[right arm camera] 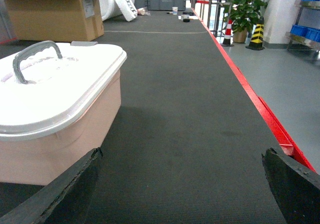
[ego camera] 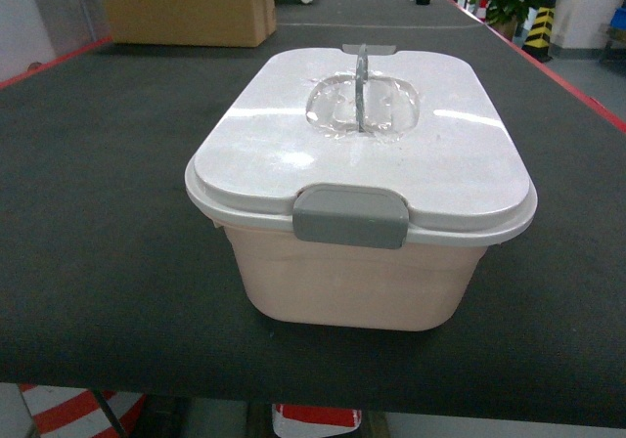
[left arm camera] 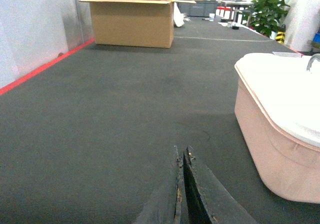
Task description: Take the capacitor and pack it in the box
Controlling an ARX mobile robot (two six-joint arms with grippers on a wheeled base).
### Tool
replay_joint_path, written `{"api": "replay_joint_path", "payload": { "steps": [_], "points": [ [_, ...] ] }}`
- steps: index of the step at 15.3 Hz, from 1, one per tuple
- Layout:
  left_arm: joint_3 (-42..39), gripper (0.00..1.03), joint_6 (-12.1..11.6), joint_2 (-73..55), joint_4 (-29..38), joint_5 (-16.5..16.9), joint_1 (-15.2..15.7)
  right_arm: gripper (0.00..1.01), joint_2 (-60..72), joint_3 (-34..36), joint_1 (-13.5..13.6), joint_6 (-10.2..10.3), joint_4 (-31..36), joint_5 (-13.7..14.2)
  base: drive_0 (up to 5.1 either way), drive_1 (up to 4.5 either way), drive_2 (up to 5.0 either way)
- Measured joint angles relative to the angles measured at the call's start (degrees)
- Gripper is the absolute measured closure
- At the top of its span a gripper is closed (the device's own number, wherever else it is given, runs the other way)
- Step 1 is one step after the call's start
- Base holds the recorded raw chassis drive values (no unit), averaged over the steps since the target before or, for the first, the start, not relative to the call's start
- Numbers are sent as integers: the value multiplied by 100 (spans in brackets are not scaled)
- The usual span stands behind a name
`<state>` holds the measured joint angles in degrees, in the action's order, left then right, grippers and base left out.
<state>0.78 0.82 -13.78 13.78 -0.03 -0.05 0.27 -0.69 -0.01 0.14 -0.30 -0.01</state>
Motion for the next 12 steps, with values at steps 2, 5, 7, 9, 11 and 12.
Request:
{"api": "replay_joint_path", "payload": {
  "steps": [2, 5, 7, 9, 11, 12],
  "points": [
    [0, 101, -2, 195, -190, 2, 0, 3, 0, 0, 0, 0, 0, 0, 0, 0, 0],
    [0, 101, -2, 415, -404, 2, 0, 3, 0, 0, 0, 0, 0, 0, 0, 0, 0],
    [4, 101, -4, 1325, -1333, 11, 0, 3, 0, 0, 0, 0, 0, -2, 0, 0, 0],
    [4, 101, -4, 1316, -1427, 0, 4, 3, 0, 0, 0, 0, 0, -2, 0, 0, 0],
    [4, 87, -4, 1318, -1412, 0, 4, 3, 0, 0, 0, 2, 4, 0, 0, 0, 0],
    [2, 74, -2, 1318, -1405, 2, 4, 3, 0, 0, 0, 2, 4, 0, 0, 0, 0]
  ]
}}
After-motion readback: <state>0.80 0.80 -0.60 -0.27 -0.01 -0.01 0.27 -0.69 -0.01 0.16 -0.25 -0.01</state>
